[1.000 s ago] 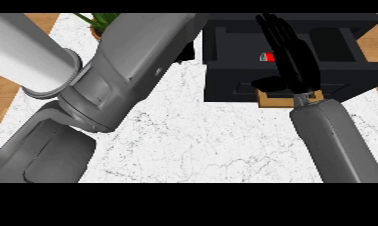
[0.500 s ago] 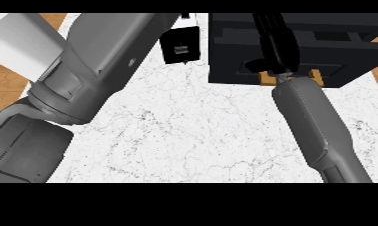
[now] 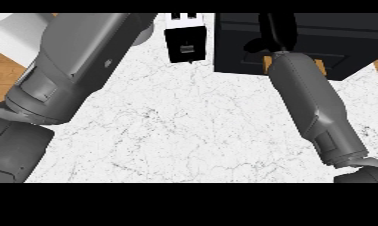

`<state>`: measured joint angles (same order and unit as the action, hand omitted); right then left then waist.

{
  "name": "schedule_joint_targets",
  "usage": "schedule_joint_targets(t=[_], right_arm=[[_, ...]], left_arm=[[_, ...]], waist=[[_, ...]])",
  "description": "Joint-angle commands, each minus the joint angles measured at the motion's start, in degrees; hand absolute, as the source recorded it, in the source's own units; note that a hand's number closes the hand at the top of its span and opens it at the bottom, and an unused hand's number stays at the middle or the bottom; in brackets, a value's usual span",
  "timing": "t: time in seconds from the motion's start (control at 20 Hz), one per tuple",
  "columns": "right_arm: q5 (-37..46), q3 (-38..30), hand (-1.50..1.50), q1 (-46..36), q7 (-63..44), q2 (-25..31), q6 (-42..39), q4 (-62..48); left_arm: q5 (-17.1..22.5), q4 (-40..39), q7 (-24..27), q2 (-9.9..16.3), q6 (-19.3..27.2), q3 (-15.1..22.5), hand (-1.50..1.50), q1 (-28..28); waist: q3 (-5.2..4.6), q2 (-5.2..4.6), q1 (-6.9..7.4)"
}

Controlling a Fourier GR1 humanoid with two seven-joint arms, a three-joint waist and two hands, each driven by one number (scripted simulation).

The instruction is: Pick up the can, place it into the drawer and close the drawer

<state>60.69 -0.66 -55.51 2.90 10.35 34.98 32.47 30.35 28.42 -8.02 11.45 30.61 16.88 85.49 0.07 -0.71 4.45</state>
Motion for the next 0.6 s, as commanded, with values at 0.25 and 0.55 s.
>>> schedule_joint_targets(t=[0.25, 0.55], right_arm=[[1.21, -2.90, -1.50, -10.74, -0.89, 1.54, 3.23, -10.96], [-2.61, -6.07, -1.50, -13.89, 3.21, 1.33, 2.35, -12.24]], left_arm=[[-0.51, 8.53, -2.53, 3.42, -2.25, 1.15, -1.50, -7.08], [-1.55, 12.84, -3.64, 4.48, -1.05, 2.12, -1.50, -10.14]], waist=[[-0.07, -0.23, 2.39], [0.01, -0.32, 2.22]])
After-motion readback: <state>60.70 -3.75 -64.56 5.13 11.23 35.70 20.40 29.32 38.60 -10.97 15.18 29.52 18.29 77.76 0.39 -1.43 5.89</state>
